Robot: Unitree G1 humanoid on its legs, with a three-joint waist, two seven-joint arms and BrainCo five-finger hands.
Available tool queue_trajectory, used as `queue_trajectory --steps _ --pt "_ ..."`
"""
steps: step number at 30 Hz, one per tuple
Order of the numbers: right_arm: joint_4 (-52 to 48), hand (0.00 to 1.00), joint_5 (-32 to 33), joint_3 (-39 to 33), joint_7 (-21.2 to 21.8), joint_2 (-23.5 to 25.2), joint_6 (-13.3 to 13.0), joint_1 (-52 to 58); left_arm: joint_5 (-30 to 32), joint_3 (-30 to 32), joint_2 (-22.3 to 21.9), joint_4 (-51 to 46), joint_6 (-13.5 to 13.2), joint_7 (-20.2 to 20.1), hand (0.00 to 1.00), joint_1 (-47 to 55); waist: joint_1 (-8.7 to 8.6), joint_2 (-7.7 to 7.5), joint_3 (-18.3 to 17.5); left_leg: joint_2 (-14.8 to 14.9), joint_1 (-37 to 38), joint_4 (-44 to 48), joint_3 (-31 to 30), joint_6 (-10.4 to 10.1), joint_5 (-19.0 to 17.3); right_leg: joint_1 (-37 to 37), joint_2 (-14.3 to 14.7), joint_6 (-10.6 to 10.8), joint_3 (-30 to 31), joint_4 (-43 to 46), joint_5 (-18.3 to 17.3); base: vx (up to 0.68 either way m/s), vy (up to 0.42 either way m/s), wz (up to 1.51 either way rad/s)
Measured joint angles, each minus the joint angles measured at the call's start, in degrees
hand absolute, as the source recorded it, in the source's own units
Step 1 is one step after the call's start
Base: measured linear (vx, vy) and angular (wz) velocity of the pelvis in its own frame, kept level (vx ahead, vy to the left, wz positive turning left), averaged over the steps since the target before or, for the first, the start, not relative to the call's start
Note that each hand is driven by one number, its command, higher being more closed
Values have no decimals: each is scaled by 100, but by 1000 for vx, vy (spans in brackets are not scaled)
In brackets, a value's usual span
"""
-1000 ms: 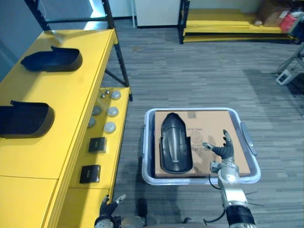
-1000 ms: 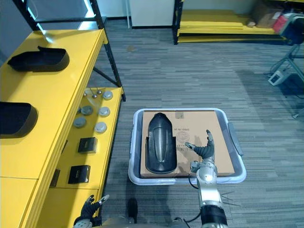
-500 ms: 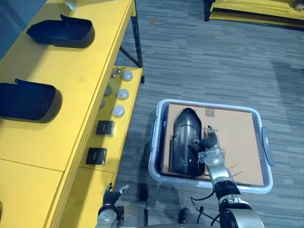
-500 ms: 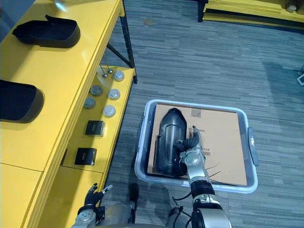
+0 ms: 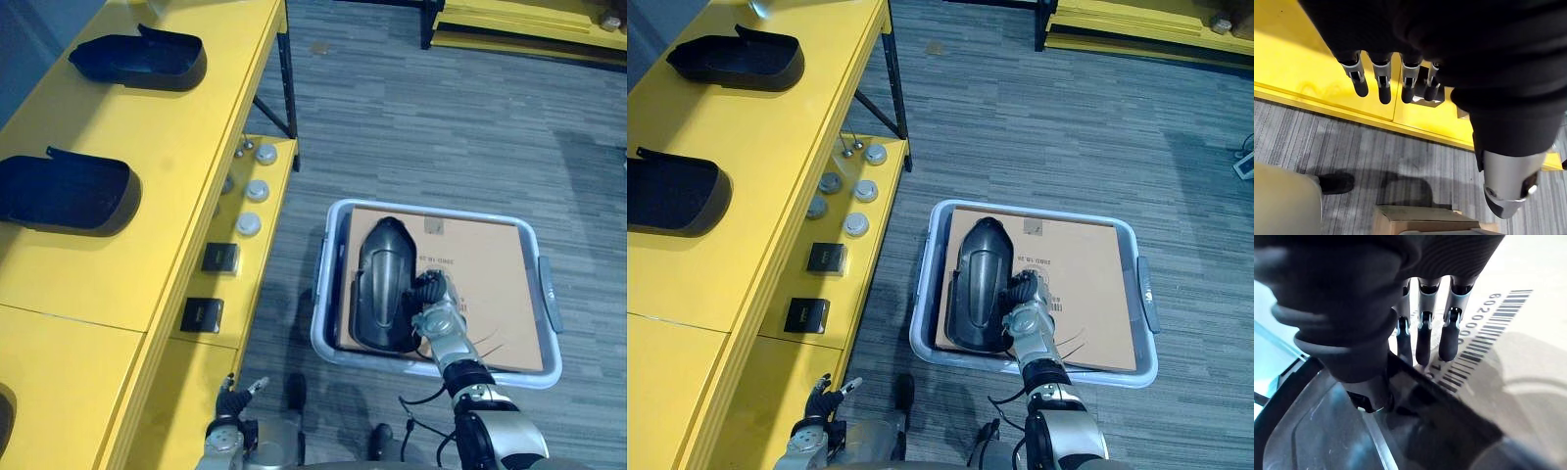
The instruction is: Walk over and take plastic housings, then place them on the shelf
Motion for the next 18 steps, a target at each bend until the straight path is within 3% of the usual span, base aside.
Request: queue_trajectory --steps 3,10,16,18 --pt "4 100 2 -1 47 -4 -2 -41 0 -2 32 46 2 -2 0 -54 -13 -44 50 -134 -11 -28 -3 -3 42 -8 -98 109 -44 -17 -260 -100 -16 4" --pt "-153 100 103 -18 7 10 11 -33 -3 -86 21 -42 14 -1 0 -91 -21 -77 62 -123 -10 -27 -117 -9 69 103 -50 109 -133 -130 -257 -5 -20 8" --pt "-1864 100 108 -56 -180 70 37 467 -7 -565 -84 -1747 13 1 0 101 -147 -94 54 -137 -29 17 -151 8 83 197 -81 118 -161 -183 -180 92 -17 12" --pt "-2652 100 108 -67 -328 74 27 691 -9 -772 -109 -2782 -46 0 0 176 -169 -100 47 -115 6 18 -155 8 84 232 -61 42 -140 -183 -124 47 -19 -3"
